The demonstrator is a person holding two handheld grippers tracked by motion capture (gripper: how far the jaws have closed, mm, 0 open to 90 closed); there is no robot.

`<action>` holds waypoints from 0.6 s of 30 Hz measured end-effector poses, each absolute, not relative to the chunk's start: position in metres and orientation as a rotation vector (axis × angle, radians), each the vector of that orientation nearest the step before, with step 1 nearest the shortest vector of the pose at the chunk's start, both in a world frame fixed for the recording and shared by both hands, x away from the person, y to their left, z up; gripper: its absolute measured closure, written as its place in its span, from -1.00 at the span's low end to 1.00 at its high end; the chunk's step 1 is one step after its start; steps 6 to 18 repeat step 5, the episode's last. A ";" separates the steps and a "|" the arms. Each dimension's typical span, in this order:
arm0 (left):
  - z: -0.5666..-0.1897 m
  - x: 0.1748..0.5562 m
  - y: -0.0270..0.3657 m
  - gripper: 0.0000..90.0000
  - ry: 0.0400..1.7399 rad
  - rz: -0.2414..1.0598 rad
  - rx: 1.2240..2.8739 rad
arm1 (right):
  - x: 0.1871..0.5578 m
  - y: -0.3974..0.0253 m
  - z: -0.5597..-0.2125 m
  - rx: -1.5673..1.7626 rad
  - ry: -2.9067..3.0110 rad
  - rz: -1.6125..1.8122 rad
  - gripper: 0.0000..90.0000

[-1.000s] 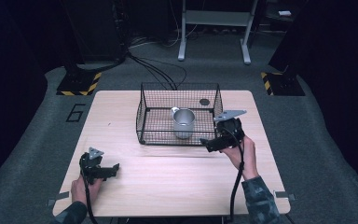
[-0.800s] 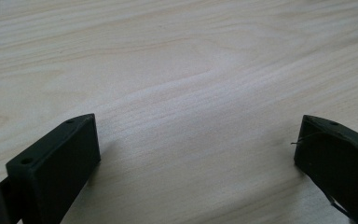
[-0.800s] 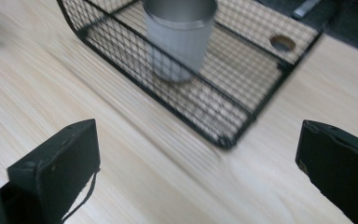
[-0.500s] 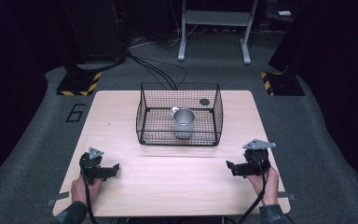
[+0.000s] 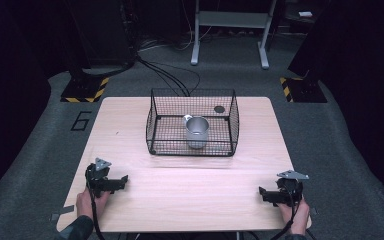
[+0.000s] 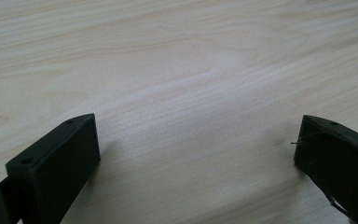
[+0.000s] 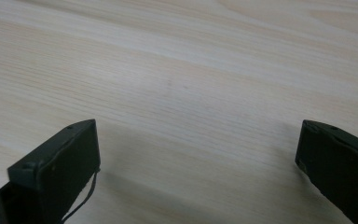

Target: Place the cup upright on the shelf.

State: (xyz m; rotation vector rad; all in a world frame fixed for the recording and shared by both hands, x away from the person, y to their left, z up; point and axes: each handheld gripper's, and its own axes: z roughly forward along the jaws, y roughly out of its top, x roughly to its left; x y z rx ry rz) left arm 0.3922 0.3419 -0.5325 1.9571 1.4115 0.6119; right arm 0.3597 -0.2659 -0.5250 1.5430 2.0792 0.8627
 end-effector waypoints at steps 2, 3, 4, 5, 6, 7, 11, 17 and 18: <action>-0.533 0.392 0.342 -1.00 1.412 0.612 1.957 | 0.359 -0.266 -0.529 1.518 2.044 0.855 -1.00; -0.533 0.392 0.342 -1.00 1.412 0.612 1.957 | 0.358 -0.268 -0.530 1.517 2.038 0.863 -1.00; -0.533 0.392 0.342 -1.00 1.412 0.612 1.957 | 0.358 -0.268 -0.530 1.517 2.038 0.863 -1.00; -0.533 0.392 0.342 -1.00 1.411 0.612 1.957 | 0.357 -0.269 -0.530 1.514 2.026 0.862 -1.00; -0.533 0.392 0.342 -1.00 1.411 0.612 1.957 | 0.357 -0.269 -0.530 1.514 2.026 0.862 -1.00; -0.533 0.392 0.342 -1.00 1.411 0.612 1.957 | 0.357 -0.269 -0.530 1.514 2.026 0.862 -1.00; -0.533 0.392 0.342 -1.00 1.411 0.612 1.957 | 0.357 -0.269 -0.530 1.514 2.026 0.862 -1.00; -0.533 0.392 0.342 -1.00 1.411 0.612 1.957 | 0.357 -0.269 -0.530 1.514 2.026 0.862 -1.00; -0.533 0.392 0.342 -1.00 1.411 0.612 1.957 | 0.357 -0.269 -0.530 1.514 2.026 0.862 -1.00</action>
